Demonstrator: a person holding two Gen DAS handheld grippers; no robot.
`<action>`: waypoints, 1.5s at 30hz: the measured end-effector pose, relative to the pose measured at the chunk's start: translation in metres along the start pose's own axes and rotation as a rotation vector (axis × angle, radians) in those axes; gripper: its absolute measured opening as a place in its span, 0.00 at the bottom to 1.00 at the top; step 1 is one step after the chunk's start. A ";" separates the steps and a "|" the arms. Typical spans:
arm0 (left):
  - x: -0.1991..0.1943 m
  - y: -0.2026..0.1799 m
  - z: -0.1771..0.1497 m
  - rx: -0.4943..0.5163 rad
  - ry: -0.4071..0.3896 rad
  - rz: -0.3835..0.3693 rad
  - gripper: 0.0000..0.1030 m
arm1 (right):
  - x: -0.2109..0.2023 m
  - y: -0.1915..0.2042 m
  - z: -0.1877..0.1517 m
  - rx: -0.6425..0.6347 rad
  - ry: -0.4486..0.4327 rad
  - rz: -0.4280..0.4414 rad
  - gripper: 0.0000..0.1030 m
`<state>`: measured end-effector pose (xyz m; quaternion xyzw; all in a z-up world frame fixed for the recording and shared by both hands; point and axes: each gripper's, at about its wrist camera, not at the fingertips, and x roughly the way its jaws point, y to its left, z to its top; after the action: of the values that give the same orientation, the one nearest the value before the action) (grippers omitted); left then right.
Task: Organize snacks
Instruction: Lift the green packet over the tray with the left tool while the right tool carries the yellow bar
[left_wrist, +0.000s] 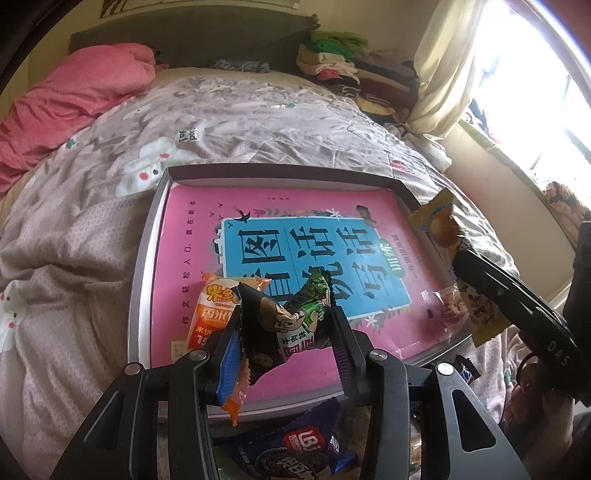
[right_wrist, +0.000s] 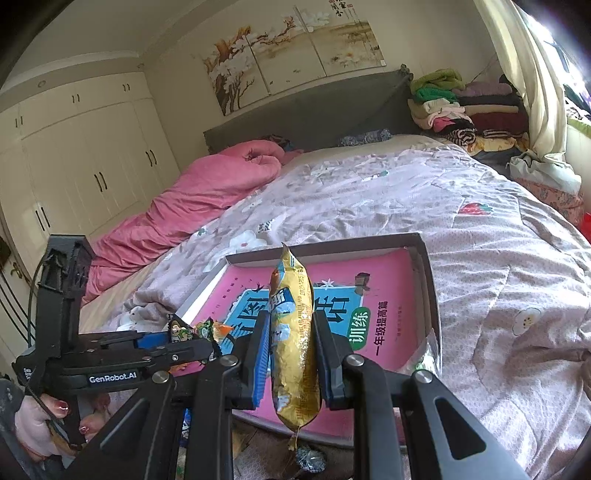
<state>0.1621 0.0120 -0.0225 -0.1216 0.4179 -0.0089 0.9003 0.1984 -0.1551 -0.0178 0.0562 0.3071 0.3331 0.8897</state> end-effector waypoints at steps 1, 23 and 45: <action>0.001 -0.001 0.000 0.004 -0.001 0.002 0.44 | 0.002 0.000 0.000 0.001 0.005 -0.002 0.22; 0.018 -0.013 -0.004 0.045 0.053 -0.018 0.44 | 0.037 -0.006 -0.011 -0.014 0.108 -0.040 0.22; 0.020 -0.012 -0.007 0.045 0.081 -0.018 0.44 | 0.041 -0.001 -0.020 -0.037 0.142 -0.046 0.23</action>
<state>0.1704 -0.0033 -0.0394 -0.1048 0.4528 -0.0312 0.8849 0.2115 -0.1322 -0.0555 0.0089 0.3645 0.3212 0.8740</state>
